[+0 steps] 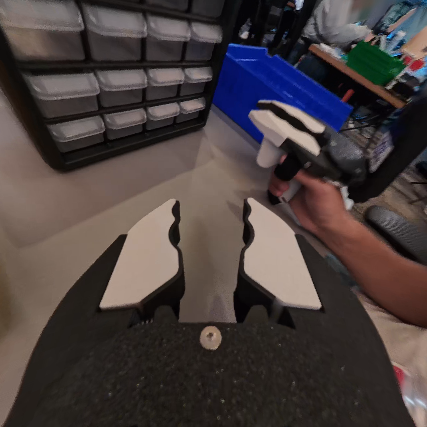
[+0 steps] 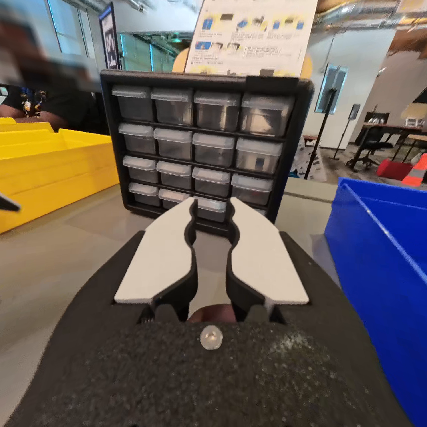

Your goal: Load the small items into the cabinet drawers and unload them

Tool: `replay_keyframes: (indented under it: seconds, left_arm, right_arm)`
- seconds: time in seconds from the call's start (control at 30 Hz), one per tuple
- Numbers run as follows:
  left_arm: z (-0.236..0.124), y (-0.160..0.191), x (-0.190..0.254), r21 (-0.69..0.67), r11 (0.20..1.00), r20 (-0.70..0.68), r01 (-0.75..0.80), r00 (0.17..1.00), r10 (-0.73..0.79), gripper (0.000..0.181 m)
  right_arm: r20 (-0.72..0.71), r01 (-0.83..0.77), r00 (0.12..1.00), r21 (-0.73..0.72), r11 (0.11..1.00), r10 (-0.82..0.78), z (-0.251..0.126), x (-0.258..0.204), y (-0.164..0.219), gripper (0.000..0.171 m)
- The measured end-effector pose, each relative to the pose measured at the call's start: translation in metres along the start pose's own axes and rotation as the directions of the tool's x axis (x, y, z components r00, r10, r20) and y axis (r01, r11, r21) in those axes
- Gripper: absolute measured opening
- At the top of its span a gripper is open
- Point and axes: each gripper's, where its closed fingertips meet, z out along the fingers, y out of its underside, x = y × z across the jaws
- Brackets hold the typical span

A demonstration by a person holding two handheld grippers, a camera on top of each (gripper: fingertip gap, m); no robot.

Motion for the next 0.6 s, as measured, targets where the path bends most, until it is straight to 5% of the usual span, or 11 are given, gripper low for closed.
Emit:
replay_keyframes:
  seconds: [0.17, 0.33, 0.5, 0.6]
  left_arm:
    - [-0.068, -0.053, -0.028, -0.029, 1.000, 0.079, -0.010, 0.997, 0.012, 0.049]
    - [-0.126, -0.054, -0.113, -0.362, 0.932, 0.337, 0.004, 0.933, 0.127, 0.048]
    - [-0.126, -0.021, -0.169, -0.713, 0.679, 0.184, -0.175, 0.888, 0.422, 0.040]
    - [-0.117, 0.010, -0.184, -0.826, 0.534, 0.049, -0.180, 0.922, 0.385, 0.039]
  right_arm:
    - [0.056, -0.055, 0.997, -0.006, 0.998, 0.055, -0.002, -0.006, -0.001, 0.025]
    - [0.095, -0.135, 0.987, 0.015, 0.991, 0.133, -0.006, -0.005, -0.006, 0.025]
    - [0.131, -0.143, 0.981, 0.008, 0.990, 0.141, -0.007, -0.012, -0.006, 0.025]
    - [0.133, -0.148, 0.980, 0.000, 0.989, 0.147, -0.006, -0.011, -0.005, 0.025]
